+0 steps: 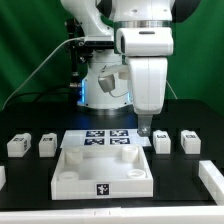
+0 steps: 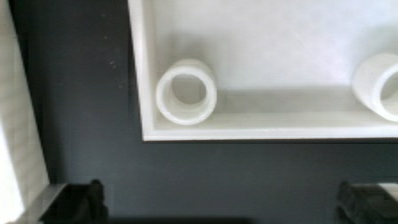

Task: Assemble one leg

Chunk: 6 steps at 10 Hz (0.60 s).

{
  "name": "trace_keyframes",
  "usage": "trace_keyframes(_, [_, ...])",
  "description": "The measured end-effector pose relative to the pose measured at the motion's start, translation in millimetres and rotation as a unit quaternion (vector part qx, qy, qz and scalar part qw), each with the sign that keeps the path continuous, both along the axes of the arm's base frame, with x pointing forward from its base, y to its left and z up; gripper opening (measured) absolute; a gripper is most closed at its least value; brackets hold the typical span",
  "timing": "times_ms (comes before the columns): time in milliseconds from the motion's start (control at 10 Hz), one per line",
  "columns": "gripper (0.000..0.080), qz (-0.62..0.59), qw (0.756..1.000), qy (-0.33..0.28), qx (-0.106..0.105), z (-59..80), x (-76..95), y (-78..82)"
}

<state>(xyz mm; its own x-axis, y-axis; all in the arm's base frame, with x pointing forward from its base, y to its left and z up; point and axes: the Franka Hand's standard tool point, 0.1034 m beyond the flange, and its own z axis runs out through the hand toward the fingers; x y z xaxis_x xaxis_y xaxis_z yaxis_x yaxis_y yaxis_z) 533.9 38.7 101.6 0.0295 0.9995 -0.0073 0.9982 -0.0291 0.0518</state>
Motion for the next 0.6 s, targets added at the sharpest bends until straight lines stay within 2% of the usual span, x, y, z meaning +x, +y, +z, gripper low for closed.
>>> trace_keyframes(400, [0.065,-0.002,1.0,0.002,0.0,-2.5,-2.8,-1.0])
trace_keyframes(500, [0.065,0.003,1.0,0.002,-0.001,-9.6,-18.9,-6.4])
trace_keyframes(600, [0.065,0.015,1.0,0.008,-0.002,-19.6,-48.4,-19.4])
